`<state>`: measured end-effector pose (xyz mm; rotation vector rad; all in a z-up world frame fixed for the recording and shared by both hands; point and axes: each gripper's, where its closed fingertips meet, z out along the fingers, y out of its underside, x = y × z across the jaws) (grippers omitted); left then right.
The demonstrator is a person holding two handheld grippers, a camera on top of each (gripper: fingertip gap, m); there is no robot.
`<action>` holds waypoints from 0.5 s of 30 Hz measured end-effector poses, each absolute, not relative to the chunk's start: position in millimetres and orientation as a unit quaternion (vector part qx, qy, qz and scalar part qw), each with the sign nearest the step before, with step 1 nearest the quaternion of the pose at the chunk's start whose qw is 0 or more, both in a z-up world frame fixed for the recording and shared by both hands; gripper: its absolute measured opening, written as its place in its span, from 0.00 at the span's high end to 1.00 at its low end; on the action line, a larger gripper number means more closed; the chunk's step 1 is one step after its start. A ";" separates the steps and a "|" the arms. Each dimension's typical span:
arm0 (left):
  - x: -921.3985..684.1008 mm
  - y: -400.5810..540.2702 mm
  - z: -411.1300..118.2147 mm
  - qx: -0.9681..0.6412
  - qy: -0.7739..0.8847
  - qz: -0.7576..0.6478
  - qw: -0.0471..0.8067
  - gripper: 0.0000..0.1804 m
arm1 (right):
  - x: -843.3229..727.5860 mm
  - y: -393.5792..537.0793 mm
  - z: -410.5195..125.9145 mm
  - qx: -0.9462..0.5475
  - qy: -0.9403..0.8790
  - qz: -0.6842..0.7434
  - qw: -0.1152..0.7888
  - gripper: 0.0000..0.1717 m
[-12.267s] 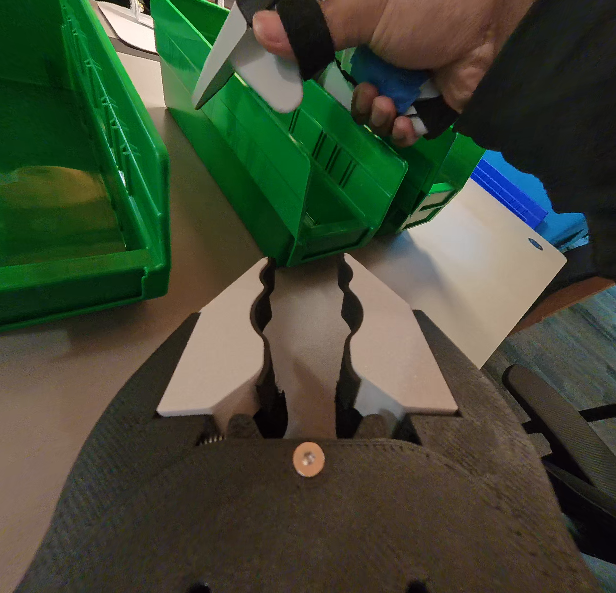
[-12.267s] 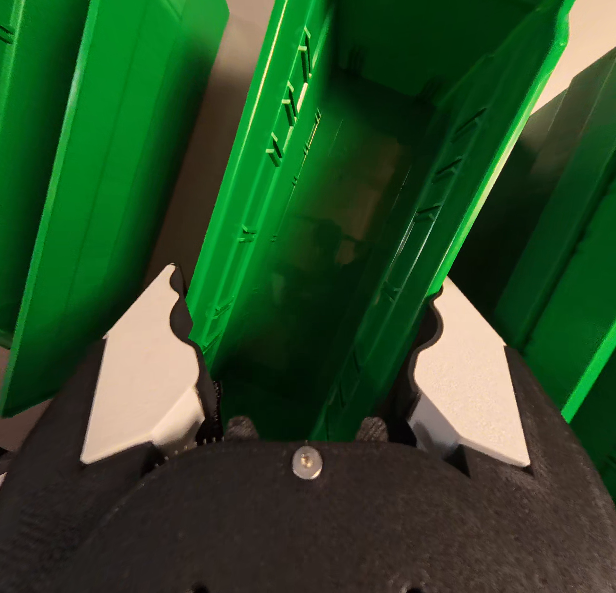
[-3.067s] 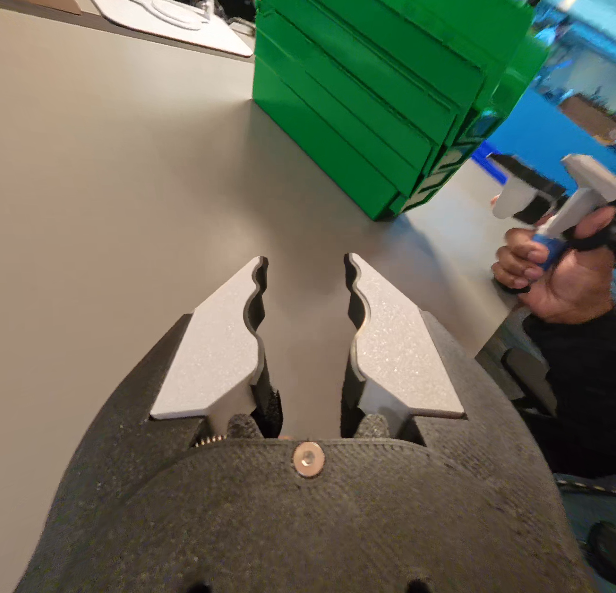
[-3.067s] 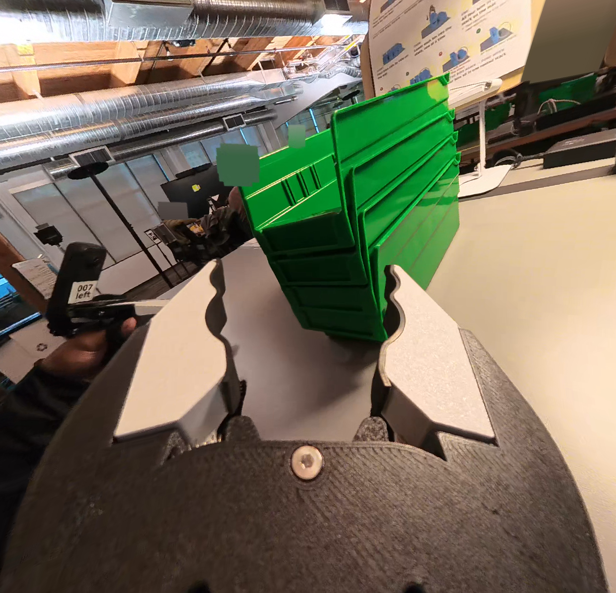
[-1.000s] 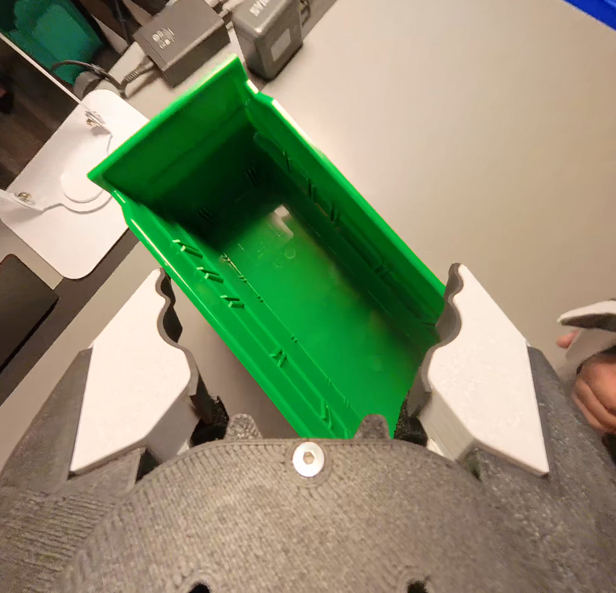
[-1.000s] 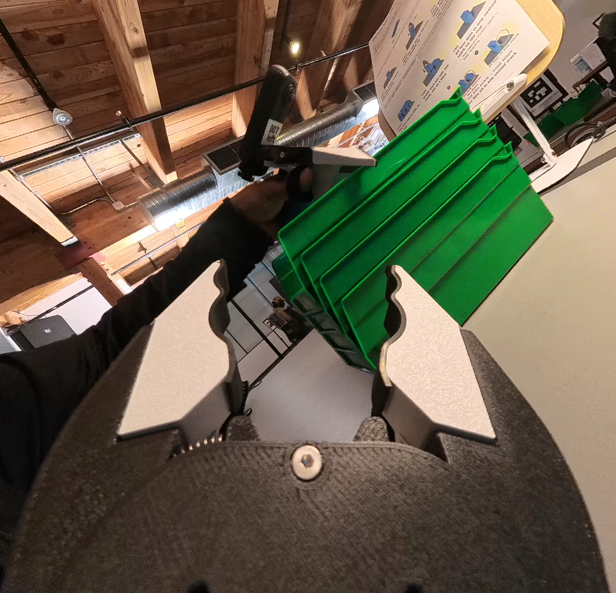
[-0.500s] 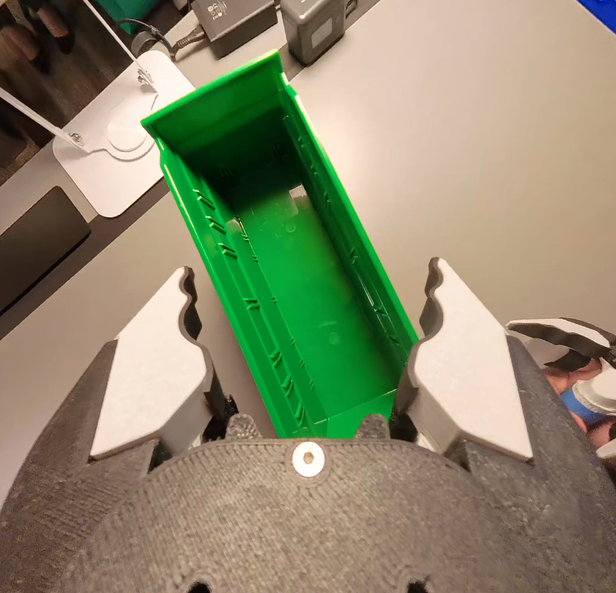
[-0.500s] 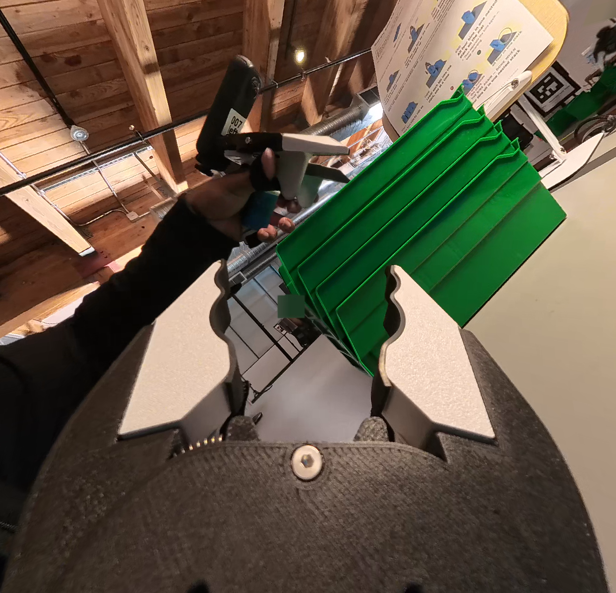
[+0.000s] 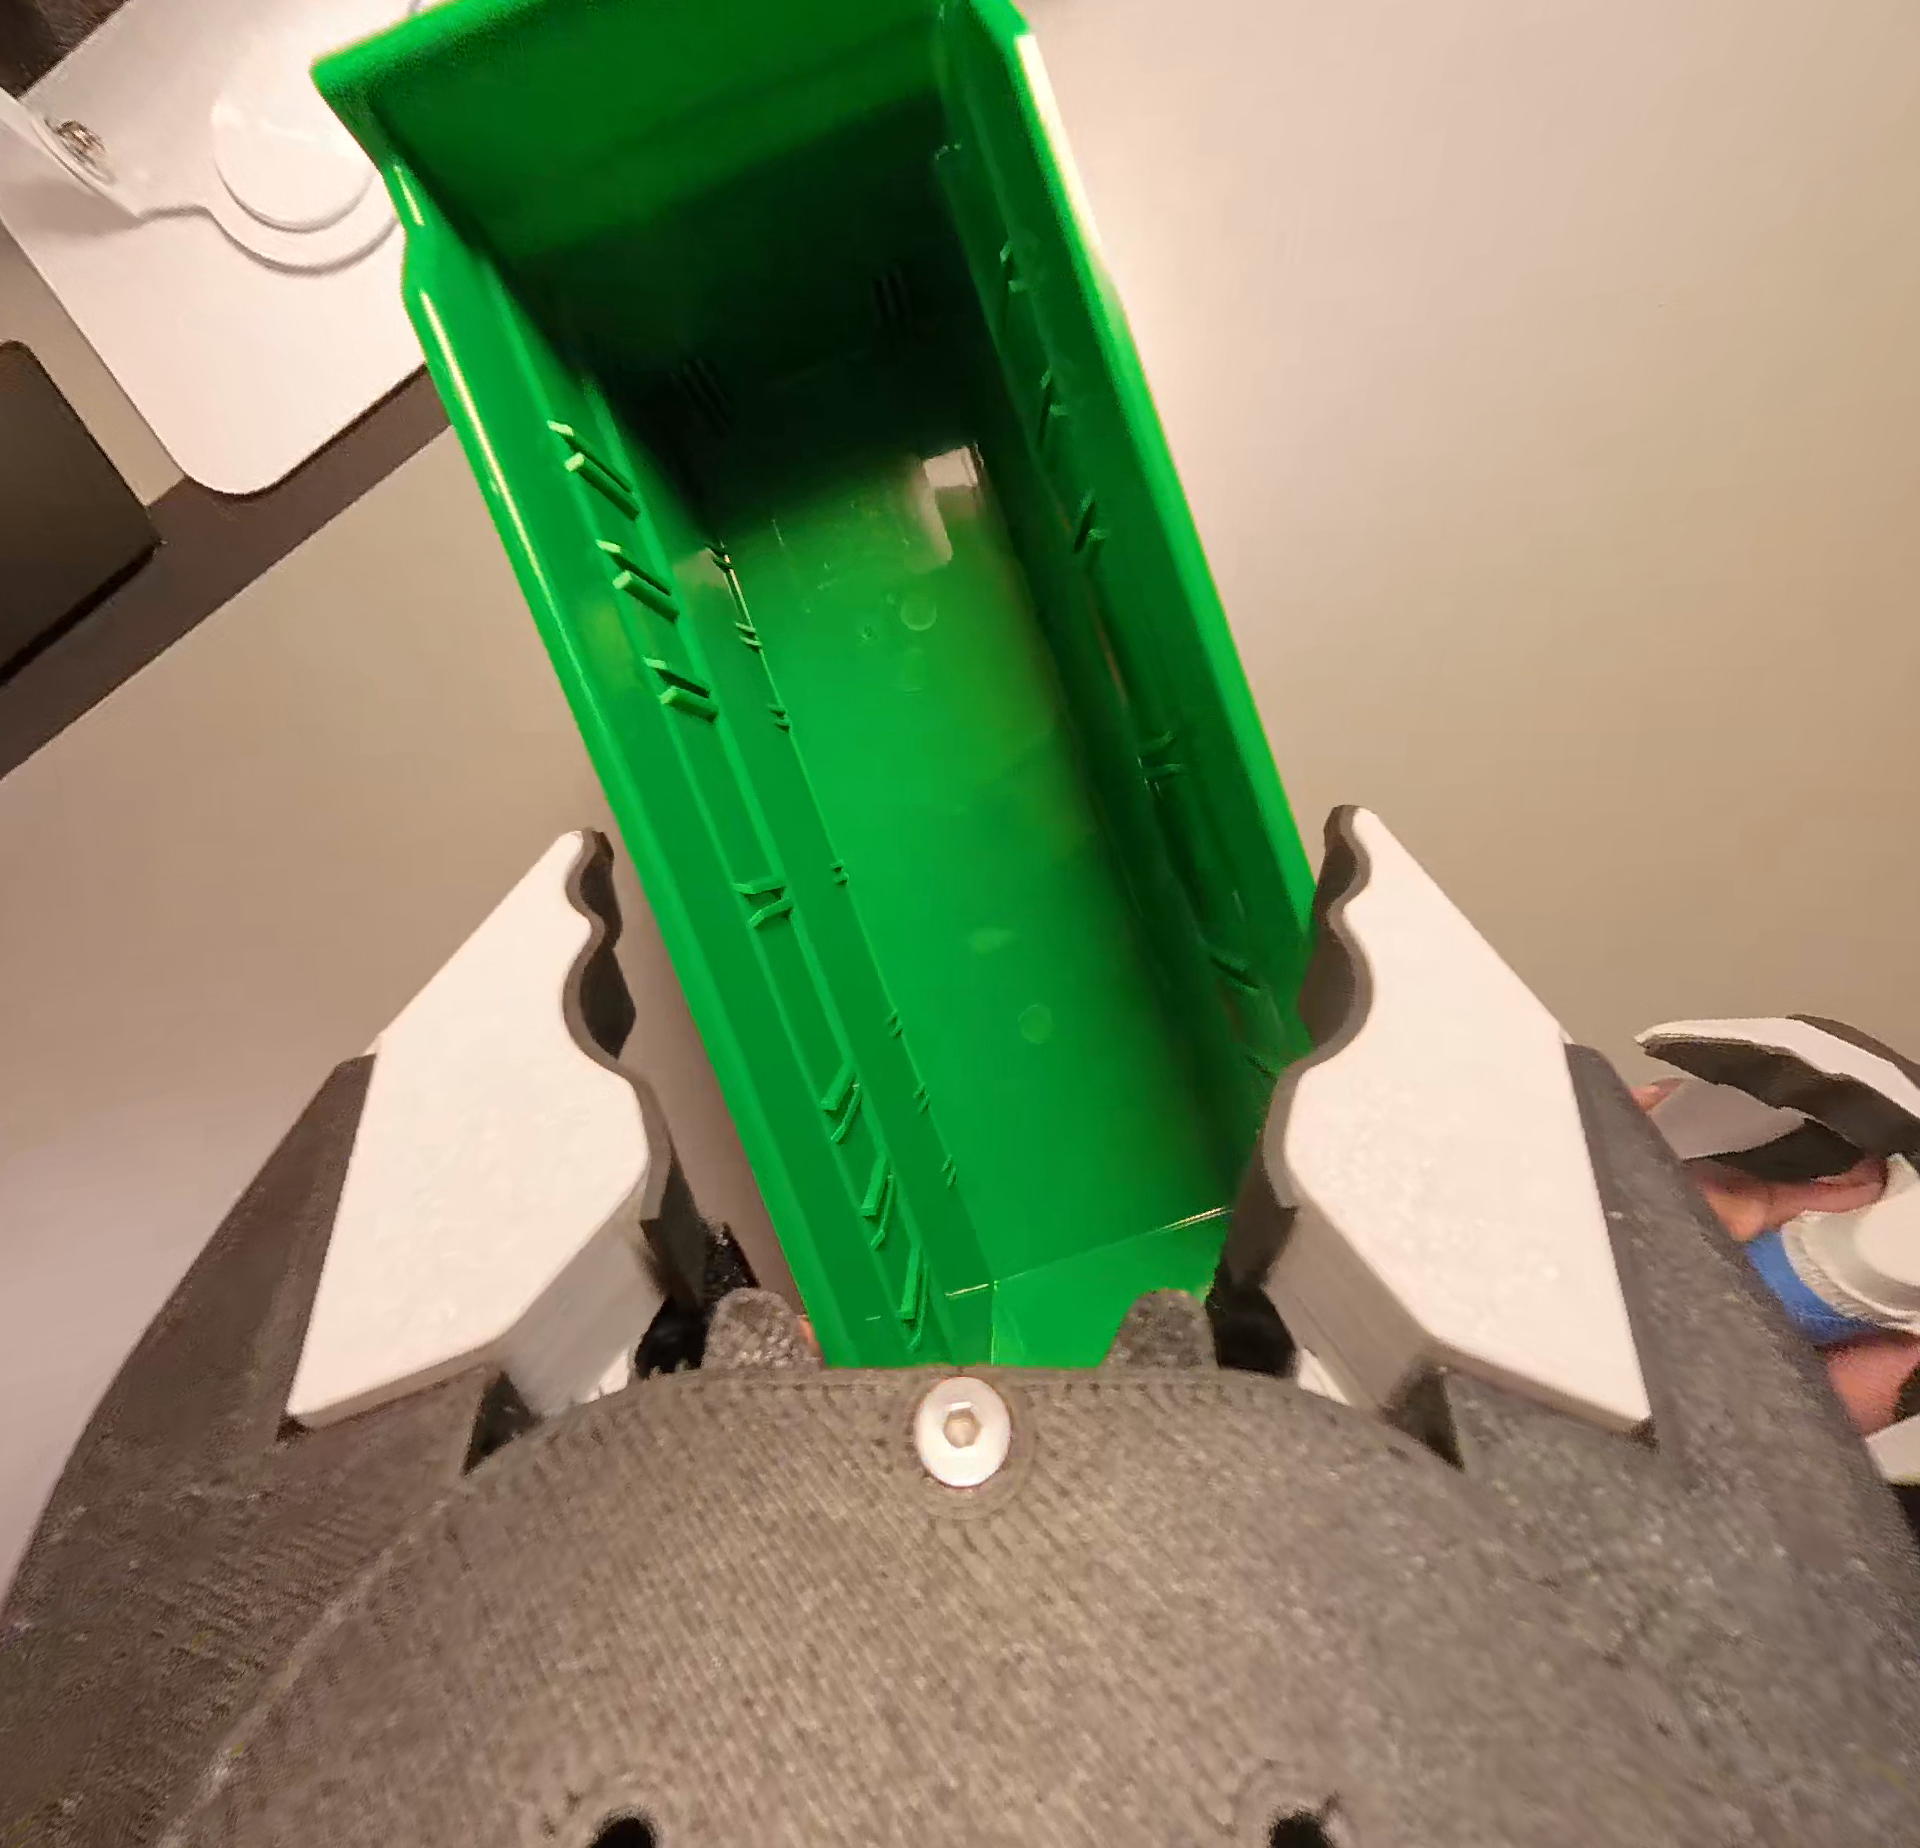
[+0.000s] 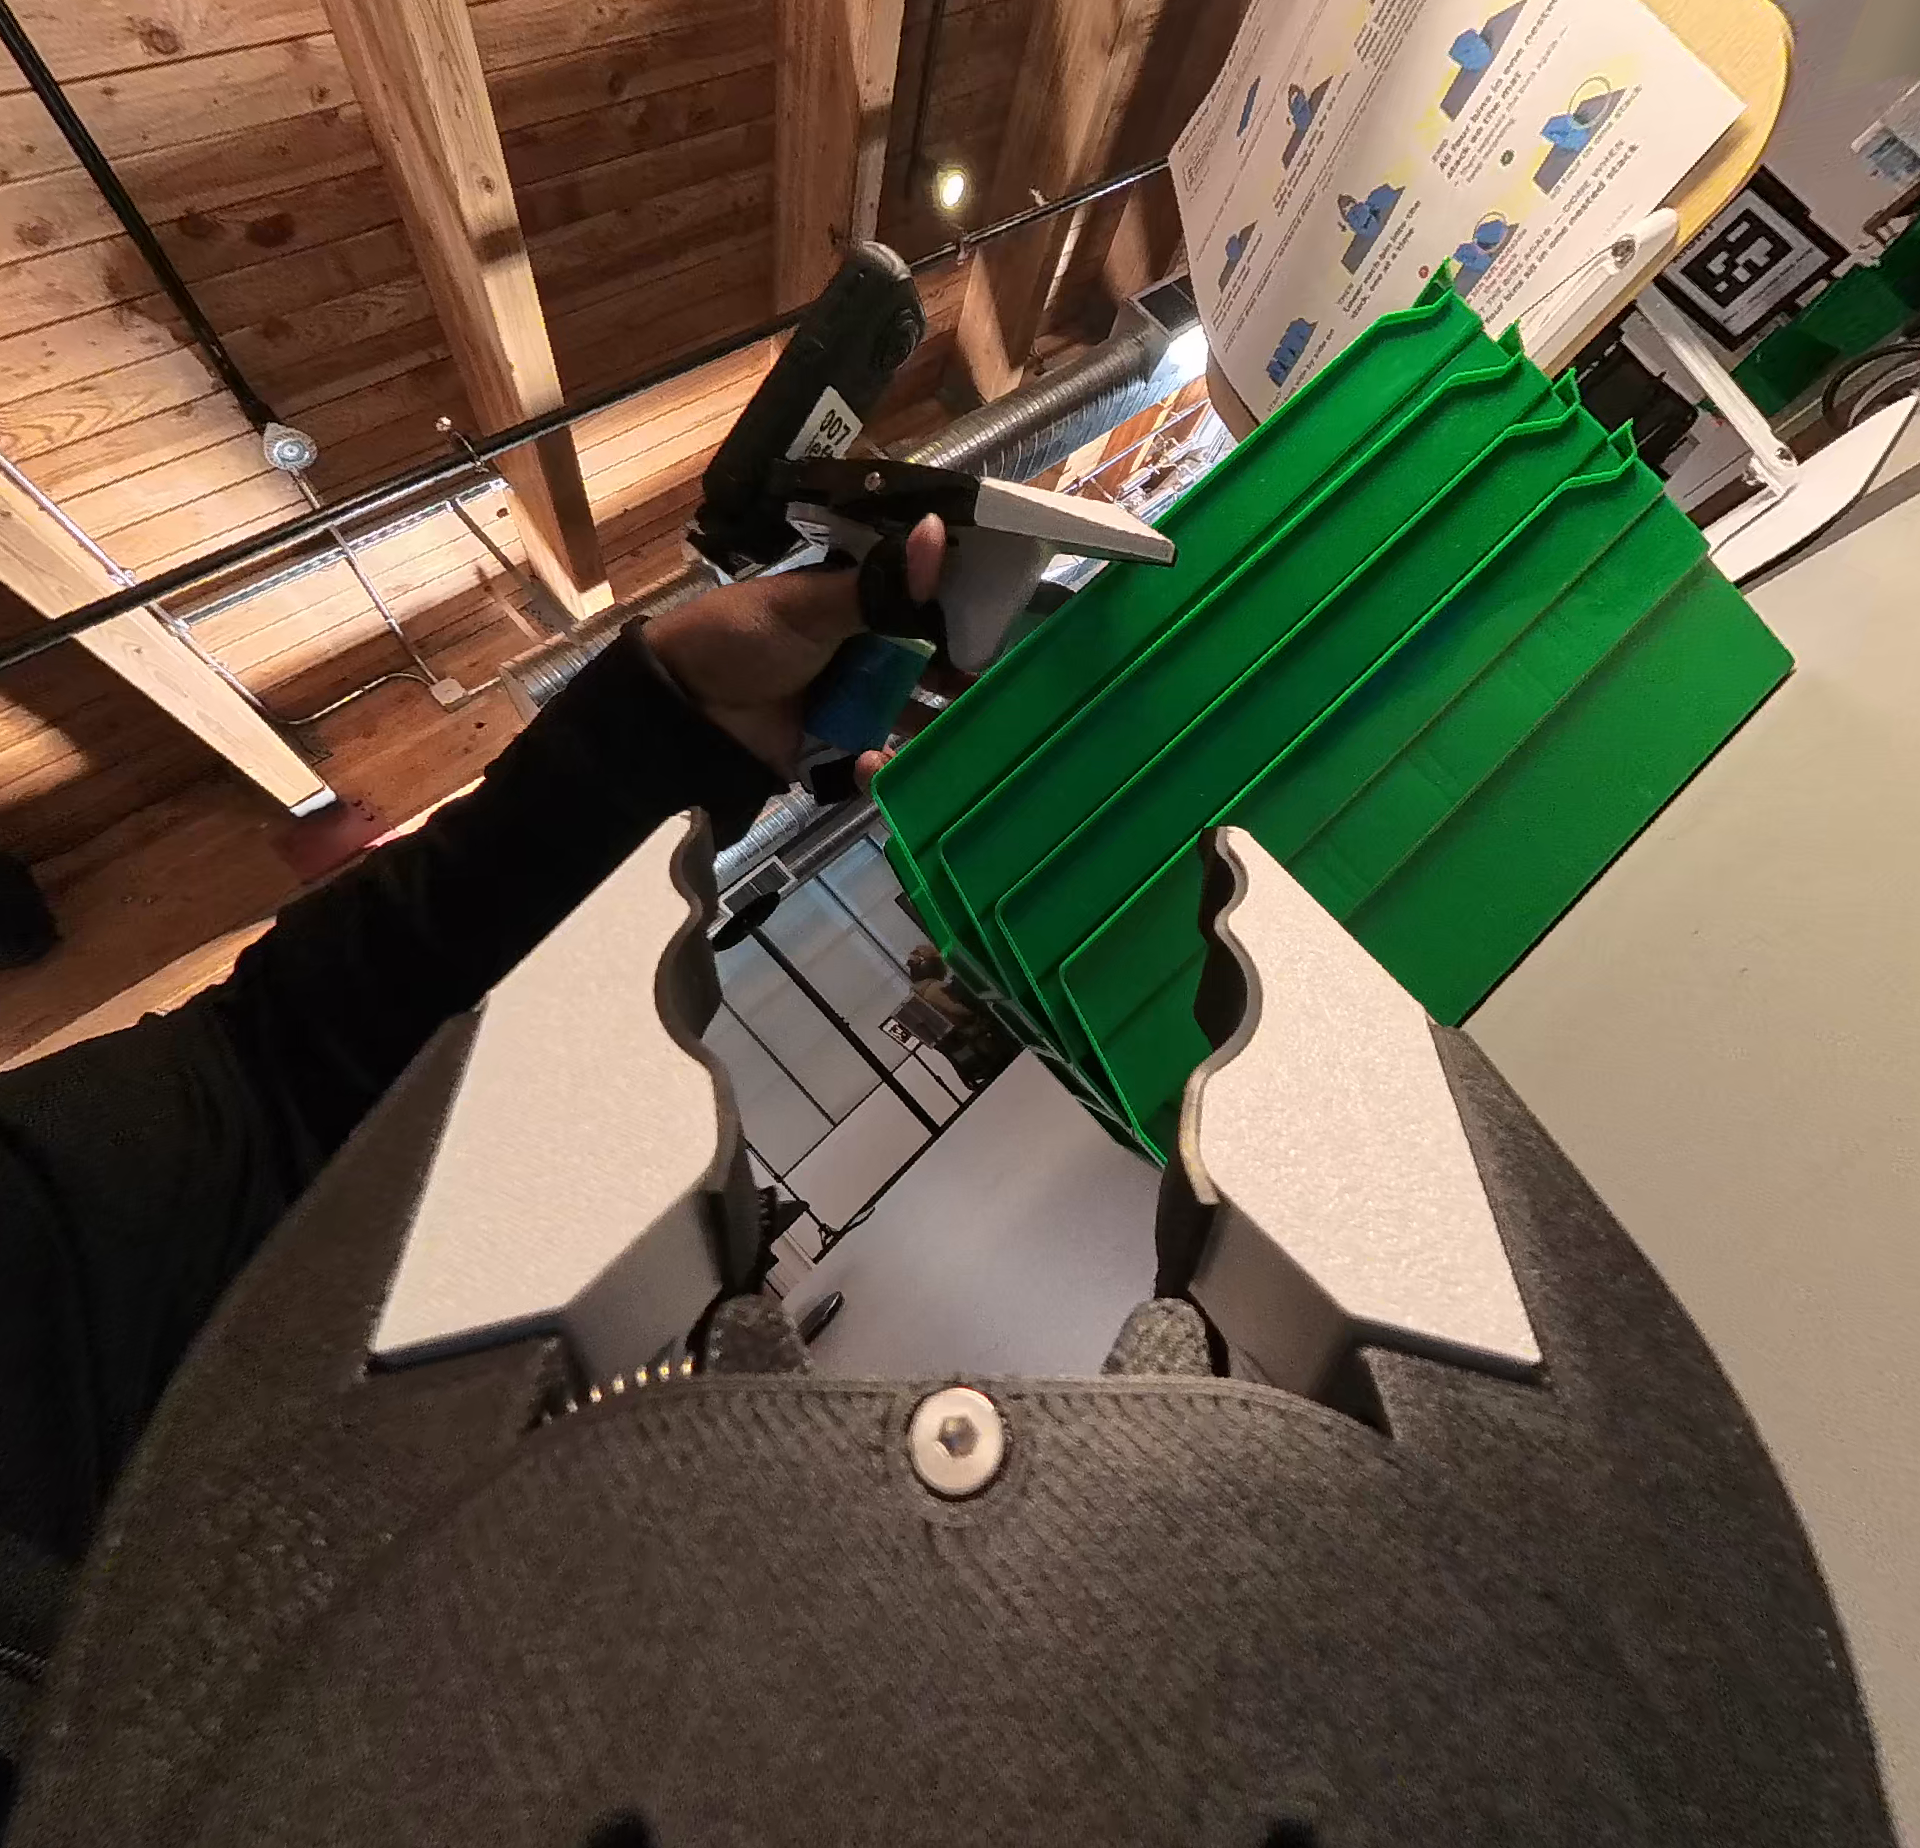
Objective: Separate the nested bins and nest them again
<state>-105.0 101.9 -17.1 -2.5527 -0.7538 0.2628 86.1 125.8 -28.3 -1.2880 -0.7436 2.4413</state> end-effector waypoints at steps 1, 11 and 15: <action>-104.9 102.3 -17.1 -0.930 -0.271 0.096 0.230 0.28 | 86.0 126.0 -28.4 -0.446 -0.257 0.846 0.141 0.45; -102.4 101.7 -24.6 -0.940 -0.243 0.127 0.203 0.25 | 85.8 127.1 -28.5 -0.447 -0.254 0.846 0.139 0.46; -102.9 100.8 -24.0 -0.940 -0.244 0.126 0.202 0.27 | 86.3 127.7 -28.1 -0.445 -0.253 0.848 0.137 0.46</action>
